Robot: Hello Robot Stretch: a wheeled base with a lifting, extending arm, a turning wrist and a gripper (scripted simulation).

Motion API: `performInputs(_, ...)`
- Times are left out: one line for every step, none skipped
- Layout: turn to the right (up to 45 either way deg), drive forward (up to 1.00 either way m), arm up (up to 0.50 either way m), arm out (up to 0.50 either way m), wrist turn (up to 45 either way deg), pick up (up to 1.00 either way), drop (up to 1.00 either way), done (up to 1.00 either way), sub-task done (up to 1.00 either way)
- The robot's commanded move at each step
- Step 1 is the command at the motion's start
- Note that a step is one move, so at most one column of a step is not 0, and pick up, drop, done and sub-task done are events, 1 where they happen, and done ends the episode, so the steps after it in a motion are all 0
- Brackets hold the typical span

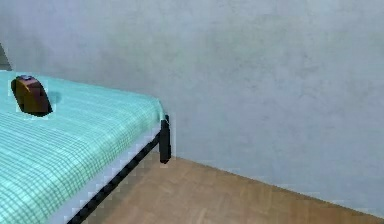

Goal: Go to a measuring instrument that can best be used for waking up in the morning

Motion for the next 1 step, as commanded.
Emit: performInputs(0.0, 0.35, 0.0, 0.0, 0.0, 0.0, 0.0, 0.0, 0.0)
